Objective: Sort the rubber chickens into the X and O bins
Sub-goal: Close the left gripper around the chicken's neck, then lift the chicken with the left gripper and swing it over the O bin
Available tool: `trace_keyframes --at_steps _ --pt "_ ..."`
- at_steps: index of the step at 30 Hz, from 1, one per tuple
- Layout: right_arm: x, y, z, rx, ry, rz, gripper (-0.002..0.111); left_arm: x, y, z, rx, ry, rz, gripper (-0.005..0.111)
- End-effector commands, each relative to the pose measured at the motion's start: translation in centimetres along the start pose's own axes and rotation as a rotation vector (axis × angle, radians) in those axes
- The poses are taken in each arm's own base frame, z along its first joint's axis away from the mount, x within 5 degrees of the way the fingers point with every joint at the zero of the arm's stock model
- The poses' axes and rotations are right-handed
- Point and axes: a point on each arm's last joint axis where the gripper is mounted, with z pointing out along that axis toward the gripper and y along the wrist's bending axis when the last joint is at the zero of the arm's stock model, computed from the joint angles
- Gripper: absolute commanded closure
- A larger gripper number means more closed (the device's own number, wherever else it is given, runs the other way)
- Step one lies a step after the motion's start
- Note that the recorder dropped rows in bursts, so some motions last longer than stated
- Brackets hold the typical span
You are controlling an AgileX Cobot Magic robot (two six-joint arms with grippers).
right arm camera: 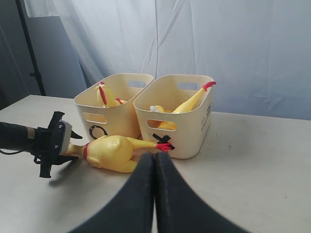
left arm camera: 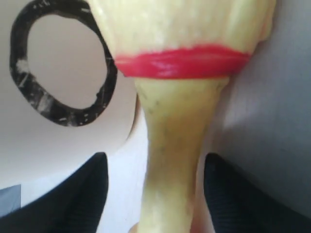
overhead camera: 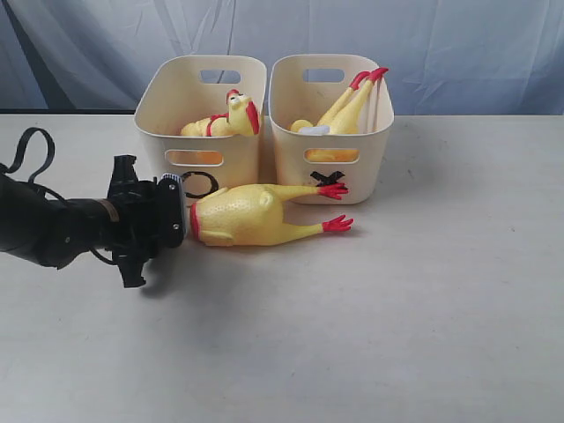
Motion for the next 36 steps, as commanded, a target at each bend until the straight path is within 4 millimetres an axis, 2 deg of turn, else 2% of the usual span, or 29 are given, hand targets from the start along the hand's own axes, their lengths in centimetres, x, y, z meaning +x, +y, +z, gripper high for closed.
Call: trace_keyframes --at_steps 1,4,6,14,15,26,30,36 --pt "0.1 0.0 -0.1 0.003 -0.012 -0.008 0.109 -0.1 -0.7 0.5 0.012 -0.017 -0.043 0.050" --pt "0.1 0.0 -0.1 0.003 -0.012 -0.008 0.109 -0.1 -0.7 0.5 0.013 -0.016 -0.045 0.052" --pt "0.1 0.0 -0.1 0.003 -0.012 -0.008 0.109 -0.1 -0.7 0.5 0.015 -0.016 -0.045 0.058" --pt "0.1 0.0 -0.1 0.003 -0.012 -0.008 0.109 0.1 -1.2 0.5 0.068 0.010 -0.044 0.104" --pt "0.1 0.0 -0.1 0.003 -0.012 -0.008 0.109 0.1 -1.2 0.5 0.068 0.010 -0.044 0.107" --pt "0.0 0.0 -0.1 0.003 -0.013 -0.008 0.109 0.2 -2.0 0.2 0.158 0.008 0.079 0.107" --pt "0.0 0.0 -0.1 0.003 -0.013 -0.008 0.109 0.3 -2.2 -0.9 0.167 0.012 0.085 0.107" --pt "0.1 0.0 -0.1 0.003 -0.011 -0.008 0.109 -0.1 -1.4 -3.3 0.125 0.002 0.083 0.107"
